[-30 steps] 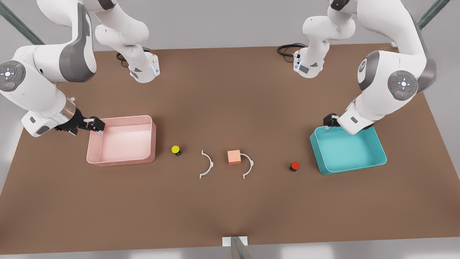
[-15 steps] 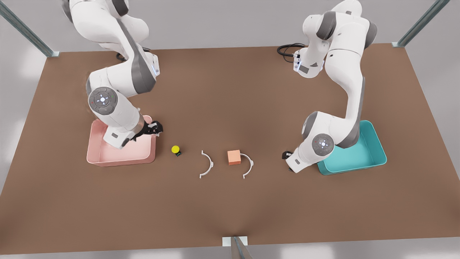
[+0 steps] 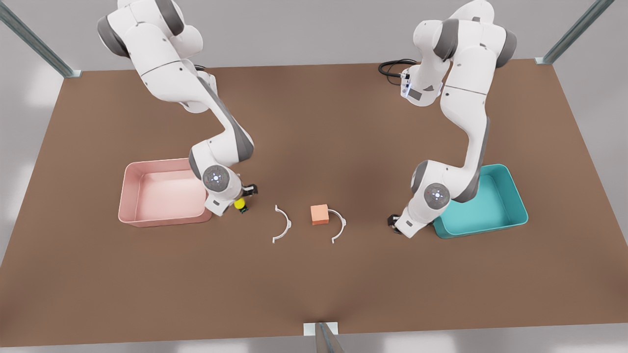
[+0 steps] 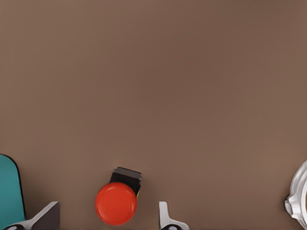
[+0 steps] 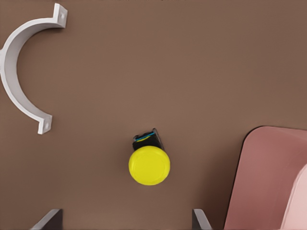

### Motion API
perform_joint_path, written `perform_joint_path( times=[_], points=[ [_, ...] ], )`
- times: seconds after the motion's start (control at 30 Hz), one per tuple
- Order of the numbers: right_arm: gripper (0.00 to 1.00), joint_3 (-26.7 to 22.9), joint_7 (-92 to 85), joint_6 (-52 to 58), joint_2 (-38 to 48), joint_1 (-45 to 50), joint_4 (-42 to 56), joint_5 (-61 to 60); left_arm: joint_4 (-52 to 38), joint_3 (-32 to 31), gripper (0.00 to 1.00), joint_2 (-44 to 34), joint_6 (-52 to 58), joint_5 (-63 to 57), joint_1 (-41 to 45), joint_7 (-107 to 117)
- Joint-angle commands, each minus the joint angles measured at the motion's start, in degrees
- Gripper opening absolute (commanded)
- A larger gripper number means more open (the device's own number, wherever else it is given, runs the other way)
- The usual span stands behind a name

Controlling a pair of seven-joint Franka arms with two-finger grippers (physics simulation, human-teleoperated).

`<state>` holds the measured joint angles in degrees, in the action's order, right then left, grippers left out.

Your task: Place the red button in the blue storage box with the left arm, and place the yellow button in the pink storage box with the right arm

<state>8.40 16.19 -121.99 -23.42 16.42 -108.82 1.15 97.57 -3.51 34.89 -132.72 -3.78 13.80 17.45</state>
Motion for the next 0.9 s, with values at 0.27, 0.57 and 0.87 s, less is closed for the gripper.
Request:
perform_joint_path(
  times=[0.27, 0.57, 0.87],
  points=[
    [1.0, 0.1, 4.1, -22.2, -5.1, -1.2, -1.7, -0.3, 4.2, 0.0, 0.86, 0.4, -3.8, -0.1, 0.1, 5.2],
    [1.0, 0.0, 3.9, -18.5, -5.4, -1.5, -3.6, 3.7, 3.6, 0.0, 0.84, 2.6, -6.2, -0.2, 0.2, 5.0],
    [1.0, 0.4, 3.9, -17.1, -7.0, -1.3, -5.6, 3.6, 3.6, 0.0, 0.56, 2.8, -6.7, -0.2, 0.4, 5.0]
  ],
)
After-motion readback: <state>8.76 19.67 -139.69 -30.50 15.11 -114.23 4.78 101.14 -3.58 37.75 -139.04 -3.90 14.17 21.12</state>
